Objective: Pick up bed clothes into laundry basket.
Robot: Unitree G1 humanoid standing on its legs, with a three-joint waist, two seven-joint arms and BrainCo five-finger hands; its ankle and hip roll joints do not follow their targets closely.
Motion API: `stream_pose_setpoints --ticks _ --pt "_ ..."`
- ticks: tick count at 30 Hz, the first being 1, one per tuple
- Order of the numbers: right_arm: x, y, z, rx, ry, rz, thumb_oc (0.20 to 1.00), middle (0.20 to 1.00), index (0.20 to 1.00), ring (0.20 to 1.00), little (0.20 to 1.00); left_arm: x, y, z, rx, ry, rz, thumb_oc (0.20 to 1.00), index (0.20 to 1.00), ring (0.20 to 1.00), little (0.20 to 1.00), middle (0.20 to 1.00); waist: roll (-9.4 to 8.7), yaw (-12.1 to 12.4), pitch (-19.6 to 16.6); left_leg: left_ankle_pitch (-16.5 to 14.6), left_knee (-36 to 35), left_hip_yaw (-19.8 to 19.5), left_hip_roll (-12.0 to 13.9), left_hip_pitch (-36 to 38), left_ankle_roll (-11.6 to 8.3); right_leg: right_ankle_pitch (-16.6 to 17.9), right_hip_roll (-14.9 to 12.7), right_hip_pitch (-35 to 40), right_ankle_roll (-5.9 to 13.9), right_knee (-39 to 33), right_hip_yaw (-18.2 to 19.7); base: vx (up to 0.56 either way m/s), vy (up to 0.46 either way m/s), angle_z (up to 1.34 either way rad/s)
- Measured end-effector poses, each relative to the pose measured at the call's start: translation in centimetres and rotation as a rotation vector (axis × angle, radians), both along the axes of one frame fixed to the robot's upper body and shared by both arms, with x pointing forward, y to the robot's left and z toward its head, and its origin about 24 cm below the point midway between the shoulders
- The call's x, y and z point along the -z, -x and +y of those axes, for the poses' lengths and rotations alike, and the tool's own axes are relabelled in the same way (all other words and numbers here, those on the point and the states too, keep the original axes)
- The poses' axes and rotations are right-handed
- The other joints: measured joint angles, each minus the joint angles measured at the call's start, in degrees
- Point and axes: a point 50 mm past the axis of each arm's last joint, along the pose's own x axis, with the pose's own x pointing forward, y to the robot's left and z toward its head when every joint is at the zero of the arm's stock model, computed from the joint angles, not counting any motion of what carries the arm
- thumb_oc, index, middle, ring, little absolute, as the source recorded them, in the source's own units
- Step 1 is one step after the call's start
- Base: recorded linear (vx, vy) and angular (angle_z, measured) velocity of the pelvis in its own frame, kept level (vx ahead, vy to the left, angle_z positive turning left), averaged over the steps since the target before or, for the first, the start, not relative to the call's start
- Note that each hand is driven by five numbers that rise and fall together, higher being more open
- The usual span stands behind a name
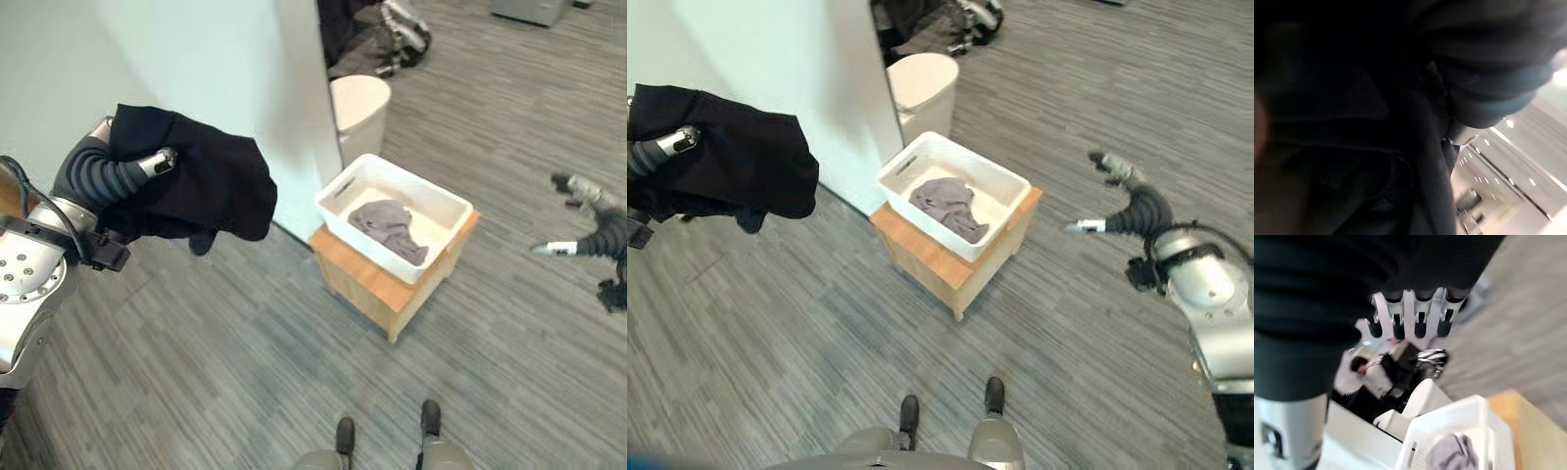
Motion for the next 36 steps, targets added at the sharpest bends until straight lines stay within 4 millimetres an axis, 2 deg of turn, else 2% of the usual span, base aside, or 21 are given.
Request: stream_pose_setpoints --ticks 4,7,10,14,18,24,28,29,30,33,36 --pt "1.4 0.0 0.8 0.003 -0.122 -0.026 1.000 1.000 1.000 1.000 1.000 -0.1 -1.4 0.5 -0.028 -0.032 0.036 0.200 0.200 0.200 0.200 0.200 1.44 -1.8 -1.7 -0.1 -0.3 0.4 0.5 -0.3 -0.07 0.1 0.5 -1.0 -0.37 0.0 0.3 0.01 0.002 -0.06" --pt "5.0 0.0 3.6 -0.048 -0.419 -0.015 1.000 1.000 1.000 1.000 1.000 -0.8 -3.5 0.4 -0.048 -0.105 0.077 0.200 0.200 0.200 0.200 0.200 2.04 -2.1 -3.0 0.0 -0.3 0.9 0.8 -0.3 -0.07 0.3 0.8 -1.2 -0.55 0.0 0.6 -0.01 -0.008 -0.08" --pt "9.8 0.7 6.8 -0.082 -0.649 0.134 1.000 1.000 1.000 1.000 1.000 -2.7 -4.9 -1.2 -0.012 -0.148 0.041 0.200 0.200 0.200 0.200 0.200 2.64 -2.3 -3.7 0.2 -0.3 1.5 0.5 -1.2 -0.11 0.6 0.6 -2.2 -0.64 0.0 0.8 -0.01 -0.005 -0.08" --pt "12.0 1.6 8.8 -0.102 -0.777 0.203 1.000 1.000 1.000 1.000 1.000 -5.0 -6.5 -1.9 -0.021 -0.173 -0.004 0.200 0.200 0.200 0.200 0.200 2.49 -3.9 -3.9 0.8 0.0 2.2 0.1 -2.3 0.32 1.2 0.5 -3.7 -0.48 0.0 1.3 -0.04 0.004 -0.05" --pt "12.9 2.4 9.5 -0.138 -0.826 0.250 1.000 1.000 1.000 1.000 1.000 -6.7 -7.8 -1.3 -0.071 -0.138 -0.047 0.200 0.200 0.200 0.200 0.200 1.38 -5.5 -3.7 1.1 0.0 3.4 -0.1 -4.8 0.39 2.0 0.4 -6.8 -0.47 0.0 2.5 -0.04 0.012 -0.14" --pt "14.4 3.9 9.8 -0.133 -0.906 0.319 1.000 1.000 1.000 1.000 1.000 -6.2 -9.3 1.9 -0.245 -0.136 0.005 0.200 0.200 0.200 0.200 0.200 -0.74 -8.6 -2.3 1.4 0.0 5.4 -0.2 -8.3 0.41 3.2 0.5 -11.4 -0.65 0.0 4.5 -0.04 0.019 -0.18" --pt "14.8 4.4 10.5 -0.173 -0.938 0.345 1.000 1.000 1.000 1.000 1.000 -5.7 -10.2 0.9 -0.221 -0.117 0.015 0.200 0.200 0.200 0.200 0.200 -2.00 -8.7 -0.3 1.5 0.0 6.0 -0.1 -9.2 0.27 3.5 0.8 -12.6 -0.84 0.0 4.8 -0.06 0.015 -0.02" --pt "14.5 4.4 10.9 -0.211 -0.950 0.347 1.000 1.000 1.000 1.000 1.000 -7.8 -10.0 0.3 -0.206 -0.106 -0.049 0.200 0.200 0.200 0.200 0.200 -2.31 -8.2 2.1 2.0 0.0 5.3 -0.3 -11.4 -0.14 3.8 0.5 -14.3 -0.61 0.0 4.3 -0.05 0.014 0.16" --pt "14.7 4.3 11.2 -0.229 -0.958 0.362 1.000 1.000 1.000 1.000 1.000 -8.3 -10.0 0.4 -0.220 -0.100 -0.061 0.200 0.200 0.200 0.200 0.200 -2.43 -8.8 4.0 2.6 0.0 5.1 -0.7 -13.0 0.18 4.6 0.4 -15.9 -1.07 0.0 4.1 -0.04 0.016 0.16" --pt "14.5 4.3 11.1 -0.230 -0.953 0.352 1.000 1.000 1.000 1.000 1.000 -8.5 -10.2 0.5 -0.232 -0.112 -0.058 0.200 0.200 0.200 0.200 0.200 -2.35 -9.0 6.2 2.6 0.0 5.2 -0.6 -14.6 0.16 4.6 0.4 -17.5 -1.09 0.0 4.2 -0.01 0.006 0.02" --pt "14.2 3.9 11.4 -0.247 -0.953 0.337 1.000 1.000 1.000 1.000 1.000 -10.1 -10.0 0.2 -0.240 -0.116 -0.097 0.200 0.200 0.200 0.200 0.200 -2.03 -9.5 8.7 2.8 0.0 5.6 -0.6 -15.9 0.14 5.1 0.5 -18.9 -1.25 0.0 4.4 0.01 0.015 -0.04"
